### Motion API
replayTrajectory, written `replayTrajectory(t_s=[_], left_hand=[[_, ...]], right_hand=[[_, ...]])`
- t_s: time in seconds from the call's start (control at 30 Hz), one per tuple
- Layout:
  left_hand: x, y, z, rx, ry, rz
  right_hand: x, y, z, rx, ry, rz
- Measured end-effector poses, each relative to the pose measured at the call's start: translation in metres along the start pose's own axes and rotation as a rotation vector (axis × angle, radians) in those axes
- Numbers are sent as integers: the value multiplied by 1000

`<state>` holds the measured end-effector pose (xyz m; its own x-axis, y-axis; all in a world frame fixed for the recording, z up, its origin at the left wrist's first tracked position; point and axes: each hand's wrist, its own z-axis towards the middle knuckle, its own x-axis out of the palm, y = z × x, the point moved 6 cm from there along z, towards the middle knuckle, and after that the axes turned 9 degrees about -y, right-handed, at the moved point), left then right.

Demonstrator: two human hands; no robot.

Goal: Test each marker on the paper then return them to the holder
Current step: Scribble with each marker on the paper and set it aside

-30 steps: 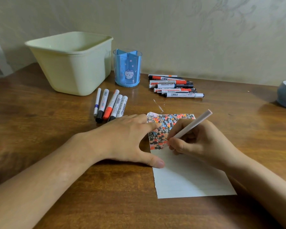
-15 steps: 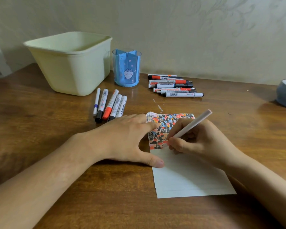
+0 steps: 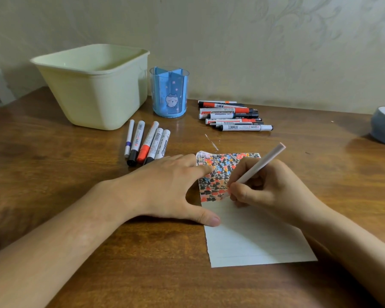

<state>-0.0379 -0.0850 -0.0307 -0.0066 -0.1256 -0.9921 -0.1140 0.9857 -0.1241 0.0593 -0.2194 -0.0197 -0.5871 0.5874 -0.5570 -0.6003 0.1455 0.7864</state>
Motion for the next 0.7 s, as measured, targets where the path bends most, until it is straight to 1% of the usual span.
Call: replayTrajectory(t_s=[0.1,0.2,0.33,0.7], left_hand=[[0,1,0,2,1,0],[0,1,0,0,2,-3],[-1,0,0,5,-4,-6],[0,1,0,1,7,-7]], right_hand=[[0,0,0,-21,-2,-20],[1,0,0,-9,16,-23],[1,-1,0,-8,-5,11],[1,-1,1,5,15,-20]])
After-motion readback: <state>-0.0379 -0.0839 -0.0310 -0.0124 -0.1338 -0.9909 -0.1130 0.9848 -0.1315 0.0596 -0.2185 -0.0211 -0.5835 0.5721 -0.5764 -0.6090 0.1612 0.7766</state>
